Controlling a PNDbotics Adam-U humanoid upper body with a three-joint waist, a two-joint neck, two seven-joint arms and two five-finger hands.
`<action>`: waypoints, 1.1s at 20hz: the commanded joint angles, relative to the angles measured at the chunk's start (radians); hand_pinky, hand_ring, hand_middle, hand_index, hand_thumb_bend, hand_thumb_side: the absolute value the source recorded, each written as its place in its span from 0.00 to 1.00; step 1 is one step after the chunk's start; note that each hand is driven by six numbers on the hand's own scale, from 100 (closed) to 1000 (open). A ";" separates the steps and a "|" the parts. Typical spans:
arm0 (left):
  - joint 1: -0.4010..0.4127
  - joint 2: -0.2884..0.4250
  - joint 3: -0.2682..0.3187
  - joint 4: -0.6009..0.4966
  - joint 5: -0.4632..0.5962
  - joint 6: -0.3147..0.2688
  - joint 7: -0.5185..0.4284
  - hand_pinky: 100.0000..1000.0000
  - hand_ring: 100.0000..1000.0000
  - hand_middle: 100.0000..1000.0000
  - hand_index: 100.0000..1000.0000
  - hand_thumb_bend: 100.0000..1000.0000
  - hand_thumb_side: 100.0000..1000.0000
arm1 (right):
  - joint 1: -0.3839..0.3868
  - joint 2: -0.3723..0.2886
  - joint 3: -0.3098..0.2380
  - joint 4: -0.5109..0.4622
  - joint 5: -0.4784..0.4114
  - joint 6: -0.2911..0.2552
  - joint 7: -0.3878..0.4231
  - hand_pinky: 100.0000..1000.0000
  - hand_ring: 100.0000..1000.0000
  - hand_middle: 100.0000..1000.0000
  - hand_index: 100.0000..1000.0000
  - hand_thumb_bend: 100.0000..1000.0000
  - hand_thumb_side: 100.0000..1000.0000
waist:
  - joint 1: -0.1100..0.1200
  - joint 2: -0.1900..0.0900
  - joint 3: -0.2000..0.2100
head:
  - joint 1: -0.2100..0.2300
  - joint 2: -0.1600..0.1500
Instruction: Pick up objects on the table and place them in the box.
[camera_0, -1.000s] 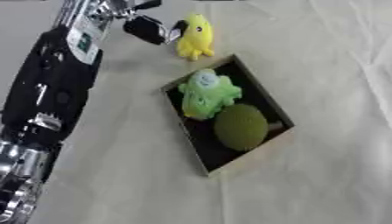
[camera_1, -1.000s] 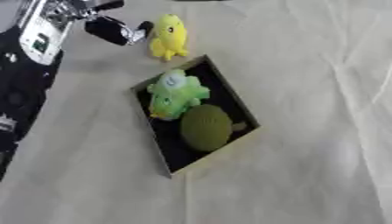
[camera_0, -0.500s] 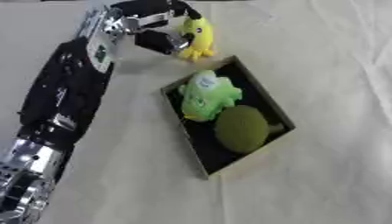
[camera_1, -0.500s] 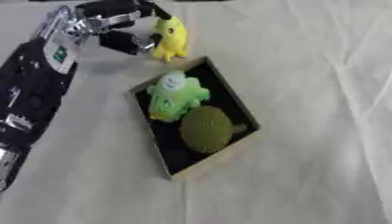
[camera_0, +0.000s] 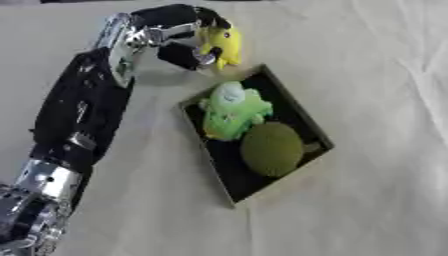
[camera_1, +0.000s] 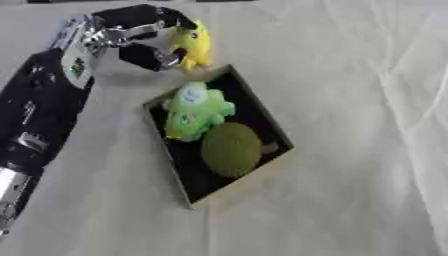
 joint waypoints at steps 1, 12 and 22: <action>-0.021 0.015 0.008 0.009 -0.050 0.005 0.011 0.99 0.95 0.87 0.97 0.00 0.49 | -0.014 -0.016 -0.005 -0.014 -0.009 0.005 0.003 0.89 0.85 0.56 0.74 0.00 0.47 | -0.002 -0.018 -0.003 | 0.005 -0.012; -0.021 0.010 0.031 0.043 -0.143 0.020 -0.063 0.96 0.93 0.85 0.98 0.11 0.19 | -0.015 -0.015 -0.008 -0.014 -0.023 0.017 0.002 0.89 0.84 0.55 0.74 0.00 0.47 | 0.000 -0.008 -0.009 | 0.014 -0.017; -0.021 0.004 0.038 0.016 -0.091 0.133 0.043 0.82 0.78 0.63 0.85 0.00 0.16 | -0.013 -0.012 -0.009 -0.014 -0.028 0.026 -0.002 0.90 0.84 0.55 0.74 0.00 0.47 | 0.002 -0.006 -0.012 | 0.015 -0.019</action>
